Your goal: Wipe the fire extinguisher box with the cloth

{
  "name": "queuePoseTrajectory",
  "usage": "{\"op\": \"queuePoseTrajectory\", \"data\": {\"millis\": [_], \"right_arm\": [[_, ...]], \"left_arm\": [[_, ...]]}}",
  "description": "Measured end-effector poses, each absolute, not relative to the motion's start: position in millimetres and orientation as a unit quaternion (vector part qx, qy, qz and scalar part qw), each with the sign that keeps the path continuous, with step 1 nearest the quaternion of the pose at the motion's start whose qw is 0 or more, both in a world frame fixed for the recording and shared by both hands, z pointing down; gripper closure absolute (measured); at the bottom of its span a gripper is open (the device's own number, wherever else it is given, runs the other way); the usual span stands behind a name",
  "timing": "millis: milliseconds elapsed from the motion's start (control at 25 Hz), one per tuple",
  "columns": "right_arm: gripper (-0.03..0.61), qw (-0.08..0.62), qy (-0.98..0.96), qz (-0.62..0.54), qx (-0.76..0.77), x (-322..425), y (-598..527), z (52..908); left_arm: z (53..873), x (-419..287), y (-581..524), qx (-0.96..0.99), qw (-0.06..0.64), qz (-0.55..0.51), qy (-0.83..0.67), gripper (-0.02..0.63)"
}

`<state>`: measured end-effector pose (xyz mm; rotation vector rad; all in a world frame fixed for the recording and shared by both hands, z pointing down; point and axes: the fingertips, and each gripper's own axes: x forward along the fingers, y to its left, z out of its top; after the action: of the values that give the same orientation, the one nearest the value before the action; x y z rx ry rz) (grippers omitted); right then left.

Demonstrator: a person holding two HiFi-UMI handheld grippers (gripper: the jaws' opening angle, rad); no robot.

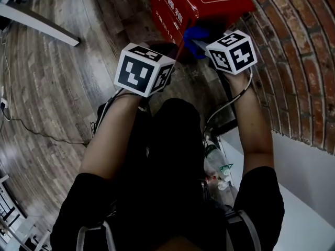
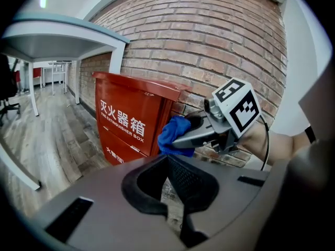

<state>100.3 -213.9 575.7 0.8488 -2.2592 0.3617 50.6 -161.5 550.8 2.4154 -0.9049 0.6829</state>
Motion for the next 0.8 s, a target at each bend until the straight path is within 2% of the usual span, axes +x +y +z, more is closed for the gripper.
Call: {"op": "queuePoseTrajectory", "data": {"millis": [400,640,800], "right_arm": [[0.477,0.382,-0.847,0.203,0.308,101.0,-216.5,667.1],[0.477,0.436,-0.821,0.188,0.317,105.7,-216.3,725.1],[0.477,0.442,-0.812,0.199,0.325,108.7,-218.5,769.2]], "left_arm": [[558.4,29.0,-171.1,0.868,0.248,0.256,-0.345,0.606],[557.1,24.1,-168.8,0.867,0.251,0.257,-0.345,0.606],[559.4,15.6,-169.5,0.863,0.254,0.261,-0.351,0.606]]}}
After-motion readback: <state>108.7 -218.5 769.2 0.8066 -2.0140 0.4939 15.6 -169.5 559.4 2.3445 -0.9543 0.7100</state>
